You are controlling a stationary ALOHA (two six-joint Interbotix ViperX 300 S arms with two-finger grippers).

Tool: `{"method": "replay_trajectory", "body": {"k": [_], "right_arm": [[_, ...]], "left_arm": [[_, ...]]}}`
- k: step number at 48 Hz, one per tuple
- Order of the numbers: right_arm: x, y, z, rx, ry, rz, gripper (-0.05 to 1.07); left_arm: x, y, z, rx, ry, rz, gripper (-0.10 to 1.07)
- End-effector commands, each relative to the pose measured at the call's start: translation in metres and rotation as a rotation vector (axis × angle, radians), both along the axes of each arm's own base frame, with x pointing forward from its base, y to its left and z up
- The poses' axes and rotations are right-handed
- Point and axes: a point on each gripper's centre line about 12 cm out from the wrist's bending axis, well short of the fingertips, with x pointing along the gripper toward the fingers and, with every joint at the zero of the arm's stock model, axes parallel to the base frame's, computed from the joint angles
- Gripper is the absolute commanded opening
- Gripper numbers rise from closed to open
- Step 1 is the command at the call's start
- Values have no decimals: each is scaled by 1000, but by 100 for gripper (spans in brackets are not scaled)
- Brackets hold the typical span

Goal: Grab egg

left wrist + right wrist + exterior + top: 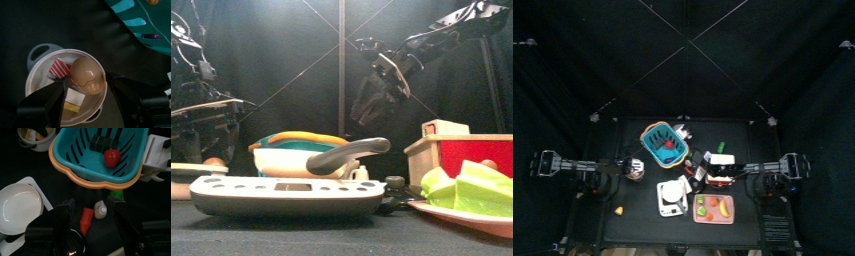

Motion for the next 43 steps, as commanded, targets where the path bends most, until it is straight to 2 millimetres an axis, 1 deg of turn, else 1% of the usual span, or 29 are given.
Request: {"method": "replay_trajectory", "body": {"k": [1,11,17,27,43], "right_arm": [[0,-2,13,-4,-37,-1,89],[0,-2,13,-4,-36,-3,89],[-1,-3,12,-3,-34,-5,89],[-2,-3,11,1,-33,-9,89],[-2,-3,11,6,-34,-12,89]], "left_arm": [[7,1,0,-7,-24,7,93],[6,5,-4,-11,-9,33,93],[3,9,-5,-11,-3,47,88],[1,7,-5,-10,-9,34,80],[-2,4,3,-8,-49,24,80]]}}
